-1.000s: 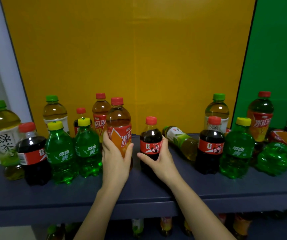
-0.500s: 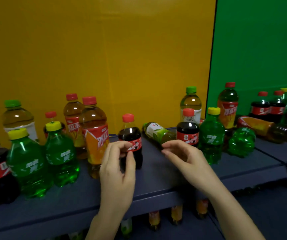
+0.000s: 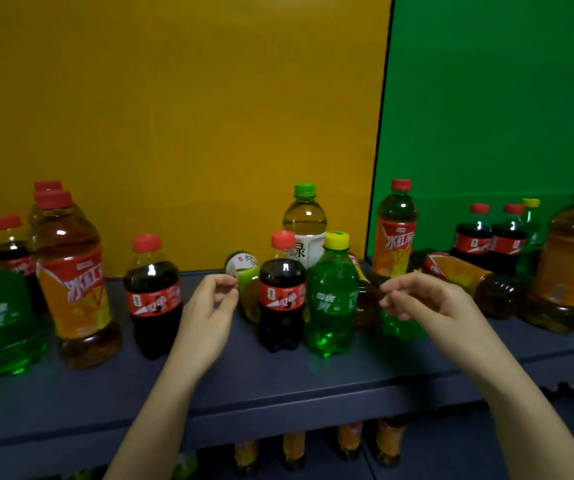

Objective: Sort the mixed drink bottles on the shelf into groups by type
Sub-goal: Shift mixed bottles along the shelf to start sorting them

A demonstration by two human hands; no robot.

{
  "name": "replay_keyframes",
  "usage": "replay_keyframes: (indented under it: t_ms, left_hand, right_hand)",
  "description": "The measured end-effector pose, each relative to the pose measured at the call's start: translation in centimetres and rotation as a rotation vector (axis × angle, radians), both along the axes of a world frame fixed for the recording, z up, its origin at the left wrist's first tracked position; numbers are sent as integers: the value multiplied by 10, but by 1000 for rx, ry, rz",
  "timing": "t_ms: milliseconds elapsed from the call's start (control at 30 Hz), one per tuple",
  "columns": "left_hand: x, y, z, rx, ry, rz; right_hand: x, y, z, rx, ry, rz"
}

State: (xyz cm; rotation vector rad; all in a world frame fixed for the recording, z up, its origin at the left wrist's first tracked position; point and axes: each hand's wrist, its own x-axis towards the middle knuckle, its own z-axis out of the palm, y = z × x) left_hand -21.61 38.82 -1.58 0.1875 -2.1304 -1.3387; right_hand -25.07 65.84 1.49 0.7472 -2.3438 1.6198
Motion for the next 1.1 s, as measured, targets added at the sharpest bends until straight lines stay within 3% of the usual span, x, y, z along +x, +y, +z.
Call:
replay_keyframes:
  t_ms: [100, 333, 500, 700, 767, 900, 1100]
  left_hand:
    - [-22, -2, -4, -94, -137, 117]
    - [-61, -11, 4, -82, -466, 195]
    - [-91, -20, 7, -8, -589, 147]
    - [-113, -22, 10, 175, -632, 93]
    - [-116, -24, 12, 234, -629, 62]
    - [-116, -23, 10, 279, -590, 36]
    - [-115, -27, 4, 196, -535, 123]
  right_hand:
    - [-33, 10, 2, 91, 11, -23]
    - [-101, -9, 12, 482, 105, -95]
    - [-125, -34, 11, 788, 122, -142]
    - [-139, -56, 18, 1003, -59, -158]
    - [-142, -63, 20, 1025, -163, -156]
    - [-145, -77, 20, 880, -503, -44]
    - [-149, -83, 8, 886, -348, 14]
